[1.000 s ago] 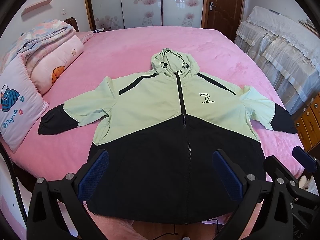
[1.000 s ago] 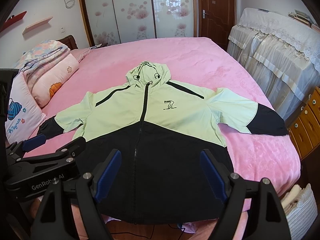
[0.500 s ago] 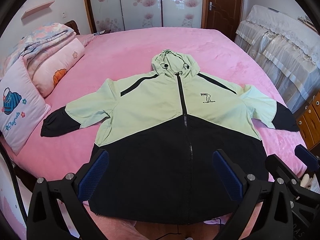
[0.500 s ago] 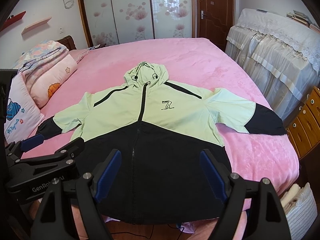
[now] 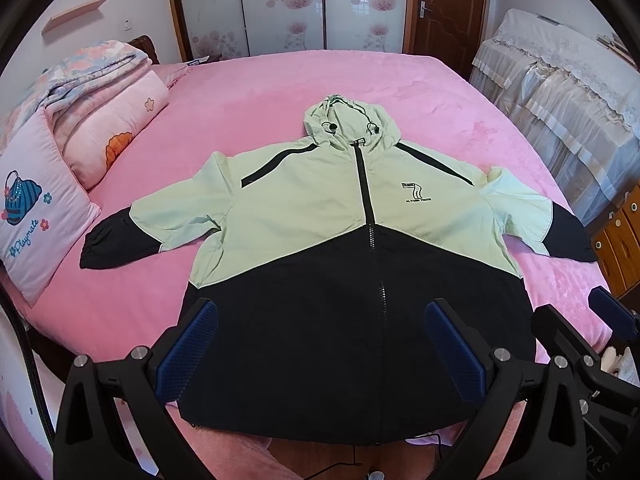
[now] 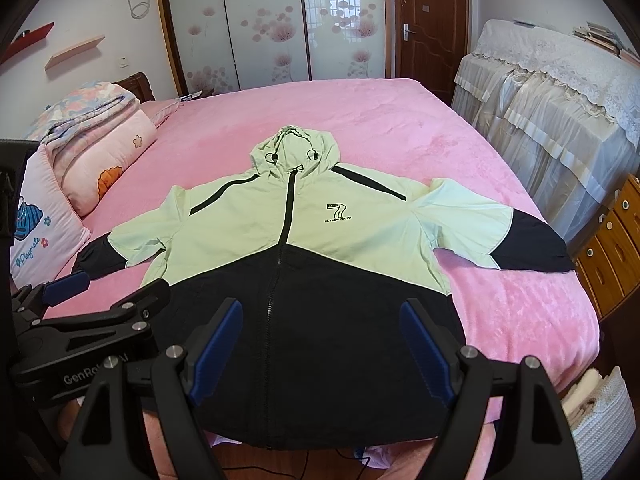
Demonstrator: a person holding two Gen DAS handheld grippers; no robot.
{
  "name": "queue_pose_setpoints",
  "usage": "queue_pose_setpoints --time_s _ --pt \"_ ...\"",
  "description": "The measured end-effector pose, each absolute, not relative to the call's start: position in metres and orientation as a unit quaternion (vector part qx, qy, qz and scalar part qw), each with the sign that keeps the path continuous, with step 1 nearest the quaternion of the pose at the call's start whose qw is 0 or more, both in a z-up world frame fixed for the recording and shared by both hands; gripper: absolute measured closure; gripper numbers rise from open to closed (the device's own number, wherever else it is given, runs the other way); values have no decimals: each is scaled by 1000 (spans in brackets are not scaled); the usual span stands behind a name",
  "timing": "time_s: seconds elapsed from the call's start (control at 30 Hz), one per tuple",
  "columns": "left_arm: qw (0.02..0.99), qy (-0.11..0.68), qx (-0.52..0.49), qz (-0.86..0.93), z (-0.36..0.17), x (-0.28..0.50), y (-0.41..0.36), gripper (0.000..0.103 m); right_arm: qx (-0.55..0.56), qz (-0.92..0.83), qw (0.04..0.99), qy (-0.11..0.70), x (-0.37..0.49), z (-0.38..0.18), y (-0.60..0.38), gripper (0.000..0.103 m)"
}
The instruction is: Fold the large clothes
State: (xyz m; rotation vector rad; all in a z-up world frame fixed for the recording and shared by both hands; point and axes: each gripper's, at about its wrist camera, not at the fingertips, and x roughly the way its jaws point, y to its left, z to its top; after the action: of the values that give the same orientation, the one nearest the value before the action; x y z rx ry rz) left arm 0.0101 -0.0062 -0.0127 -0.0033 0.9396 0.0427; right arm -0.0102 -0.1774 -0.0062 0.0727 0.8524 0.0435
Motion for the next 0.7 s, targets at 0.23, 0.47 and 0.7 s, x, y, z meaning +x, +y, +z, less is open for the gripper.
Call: queue_pose_setpoints --time_s 0.23,0.47,0.7 --pt "890 456 -10 18 -16 10 -4 1 35 21 910 413 -11 -6 -176 21" --pt "900 434 17 30 -13 6 -10 1 31 24 911 411 -12 -3 -173 21" --pt "895 446 1 13 -12 10 -3 1 32 28 912 408 -12 -1 -170 21"
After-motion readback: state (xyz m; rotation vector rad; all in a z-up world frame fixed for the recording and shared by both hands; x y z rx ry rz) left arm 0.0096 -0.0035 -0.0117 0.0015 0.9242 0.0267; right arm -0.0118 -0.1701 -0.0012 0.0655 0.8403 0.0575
